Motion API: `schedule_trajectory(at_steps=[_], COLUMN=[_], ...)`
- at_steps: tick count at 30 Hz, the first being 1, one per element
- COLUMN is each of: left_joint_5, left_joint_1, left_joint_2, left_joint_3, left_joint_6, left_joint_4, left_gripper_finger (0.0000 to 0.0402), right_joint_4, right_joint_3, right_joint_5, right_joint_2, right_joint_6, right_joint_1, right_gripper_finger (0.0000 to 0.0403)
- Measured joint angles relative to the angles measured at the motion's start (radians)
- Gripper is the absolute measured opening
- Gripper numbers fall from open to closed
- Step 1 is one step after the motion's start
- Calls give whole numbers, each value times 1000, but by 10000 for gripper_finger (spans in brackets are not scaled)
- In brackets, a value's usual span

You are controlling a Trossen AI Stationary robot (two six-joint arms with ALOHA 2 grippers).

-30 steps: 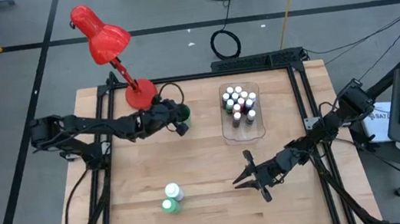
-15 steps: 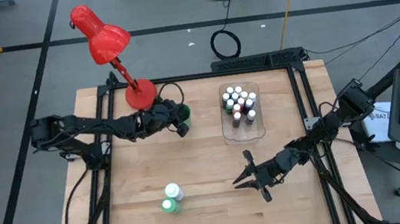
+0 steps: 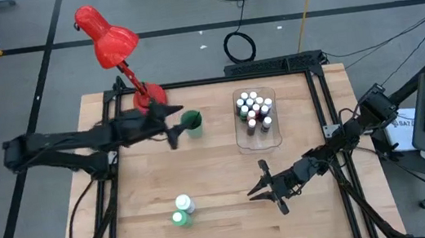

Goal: Pick & Place Paint Supplies
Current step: Put the green paint bottle into the transparent bin

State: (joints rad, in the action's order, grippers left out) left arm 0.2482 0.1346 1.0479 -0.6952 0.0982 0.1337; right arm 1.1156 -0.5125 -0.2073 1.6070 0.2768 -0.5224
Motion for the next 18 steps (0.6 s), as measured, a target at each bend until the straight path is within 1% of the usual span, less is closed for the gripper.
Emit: schedule_trajectory(at_steps=[3, 6, 8, 10, 12, 14, 16, 18], left_joint_5=[-70, -133, -154, -153, -135, -101, -43, 14], left_joint_1=[-34, -76, -112, -148, -183, -218, -251, -281], left_joint_2=[-137, -265, -343, -412, -473, -515, -535, -538], left_joint_3=[0, 0, 0, 0, 0, 0, 2, 32], left_joint_6=[55, 51, 41, 40, 37, 28, 33, 57], left_joint_4=[-65, -111, -144, -179, -257, -379, -531, -576], left_gripper_finger=[316, 318, 313, 300, 277, 244, 199, 149], right_joint_4=[-3, -6, -6, -6, -6, -6, -6, -6], right_joint_3=[0, 0, 0, 0, 0, 0, 0, 0], right_joint_5=[0, 0, 0, 0, 0, 0, 0, 0], right_joint_2=[0, 0, 0, 0, 0, 0, 0, 0], right_joint_6=[0, 1, 1, 1, 0, -2, -3, -3], right_joint_1=[0, 0, 0, 0, 0, 0, 0, 0], right_gripper_finger=[64, 63, 63, 64, 64, 64, 64, 64])
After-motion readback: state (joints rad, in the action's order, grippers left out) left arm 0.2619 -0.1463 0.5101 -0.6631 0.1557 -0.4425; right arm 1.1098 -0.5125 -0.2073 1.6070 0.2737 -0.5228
